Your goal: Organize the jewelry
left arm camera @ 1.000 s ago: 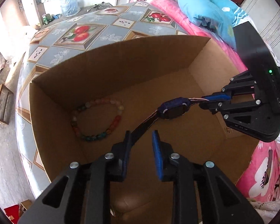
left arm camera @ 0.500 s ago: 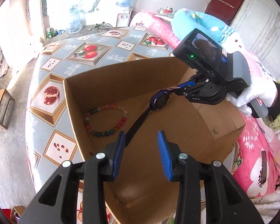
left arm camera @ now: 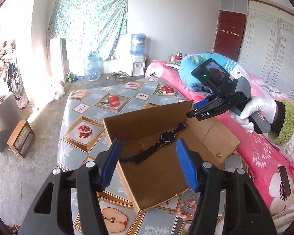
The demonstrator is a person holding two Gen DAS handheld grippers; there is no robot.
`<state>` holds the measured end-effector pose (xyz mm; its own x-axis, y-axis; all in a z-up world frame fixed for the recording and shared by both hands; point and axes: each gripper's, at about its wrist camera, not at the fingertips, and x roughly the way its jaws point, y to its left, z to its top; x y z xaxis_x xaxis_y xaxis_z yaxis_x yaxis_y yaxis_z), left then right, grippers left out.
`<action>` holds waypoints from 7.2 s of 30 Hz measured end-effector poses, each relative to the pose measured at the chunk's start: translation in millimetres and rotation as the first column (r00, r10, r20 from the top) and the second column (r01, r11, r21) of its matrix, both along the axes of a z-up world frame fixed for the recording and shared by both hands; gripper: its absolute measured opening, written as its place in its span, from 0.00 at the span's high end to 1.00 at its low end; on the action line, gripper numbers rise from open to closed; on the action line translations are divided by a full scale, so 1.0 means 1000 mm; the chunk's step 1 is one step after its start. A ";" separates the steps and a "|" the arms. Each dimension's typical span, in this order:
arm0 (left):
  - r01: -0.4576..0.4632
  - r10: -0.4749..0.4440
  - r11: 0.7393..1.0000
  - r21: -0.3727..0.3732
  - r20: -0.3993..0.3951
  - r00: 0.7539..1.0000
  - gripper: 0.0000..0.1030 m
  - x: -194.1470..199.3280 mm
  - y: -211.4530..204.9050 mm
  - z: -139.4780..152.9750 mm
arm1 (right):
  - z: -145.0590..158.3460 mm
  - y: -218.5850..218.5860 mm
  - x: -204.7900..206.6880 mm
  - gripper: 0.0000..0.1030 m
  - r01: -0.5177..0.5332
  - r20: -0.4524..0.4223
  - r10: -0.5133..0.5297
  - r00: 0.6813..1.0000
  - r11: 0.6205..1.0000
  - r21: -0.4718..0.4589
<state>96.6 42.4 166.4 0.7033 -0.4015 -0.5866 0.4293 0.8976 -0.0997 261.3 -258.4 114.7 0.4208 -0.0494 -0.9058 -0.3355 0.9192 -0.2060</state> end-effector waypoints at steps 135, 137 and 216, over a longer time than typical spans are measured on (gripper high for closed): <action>-0.138 0.130 0.990 0.001 -0.344 0.930 0.90 -0.058 0.001 -0.147 | -0.134 0.030 -0.284 0.26 0.028 0.369 -0.167 0.914 0.935 0.354; -0.171 0.180 0.984 0.058 -0.355 0.917 0.90 -0.054 0.006 -0.156 | -0.134 0.030 -0.284 0.26 0.028 0.368 -0.167 0.915 0.935 0.354; 0.054 -0.040 0.997 0.047 -0.261 0.964 0.77 -0.022 -0.135 -0.129 | -0.116 -0.028 -0.252 0.45 0.183 0.186 -0.315 0.931 0.840 0.511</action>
<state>75.1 -93.1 37.3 0.5048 -0.3940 -0.7681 0.4371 0.8839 -0.1662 9.7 -286.2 -1.7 0.6696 0.2257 -0.7076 -0.0792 0.9690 0.2342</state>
